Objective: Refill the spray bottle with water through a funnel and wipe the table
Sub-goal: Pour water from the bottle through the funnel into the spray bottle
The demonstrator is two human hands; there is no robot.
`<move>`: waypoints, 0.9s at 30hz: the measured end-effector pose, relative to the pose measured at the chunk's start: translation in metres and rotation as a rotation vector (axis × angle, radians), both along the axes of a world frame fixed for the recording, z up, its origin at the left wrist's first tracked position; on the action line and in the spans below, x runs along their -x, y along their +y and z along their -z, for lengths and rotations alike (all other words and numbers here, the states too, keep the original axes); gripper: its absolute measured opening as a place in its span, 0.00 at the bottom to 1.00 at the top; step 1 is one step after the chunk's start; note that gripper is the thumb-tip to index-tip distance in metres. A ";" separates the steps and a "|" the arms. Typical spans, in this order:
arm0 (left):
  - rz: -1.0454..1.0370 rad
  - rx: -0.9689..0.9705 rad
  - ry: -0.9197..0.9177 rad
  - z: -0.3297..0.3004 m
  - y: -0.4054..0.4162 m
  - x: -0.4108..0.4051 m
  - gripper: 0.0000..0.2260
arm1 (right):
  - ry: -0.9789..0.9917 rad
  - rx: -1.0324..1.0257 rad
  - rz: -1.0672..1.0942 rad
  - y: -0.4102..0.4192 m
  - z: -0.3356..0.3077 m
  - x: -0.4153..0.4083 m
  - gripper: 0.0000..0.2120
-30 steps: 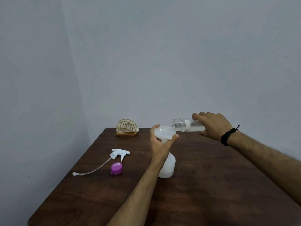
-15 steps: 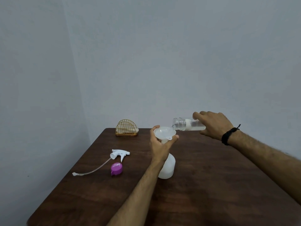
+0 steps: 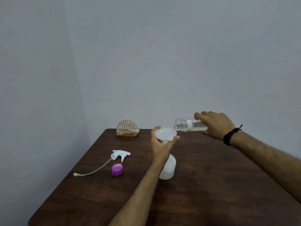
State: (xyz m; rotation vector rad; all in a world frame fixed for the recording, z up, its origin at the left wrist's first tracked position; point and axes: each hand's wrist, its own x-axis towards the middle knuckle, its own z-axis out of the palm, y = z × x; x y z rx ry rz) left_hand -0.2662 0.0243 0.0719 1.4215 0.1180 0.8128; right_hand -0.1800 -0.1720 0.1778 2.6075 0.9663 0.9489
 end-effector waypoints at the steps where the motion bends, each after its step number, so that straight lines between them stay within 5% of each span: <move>1: 0.000 0.000 0.003 0.000 0.000 0.000 0.36 | 0.003 -0.002 0.004 0.000 0.000 0.000 0.19; 27: -0.001 -0.004 0.002 -0.005 -0.001 0.004 0.35 | -0.041 0.010 -0.021 -0.001 -0.008 -0.001 0.17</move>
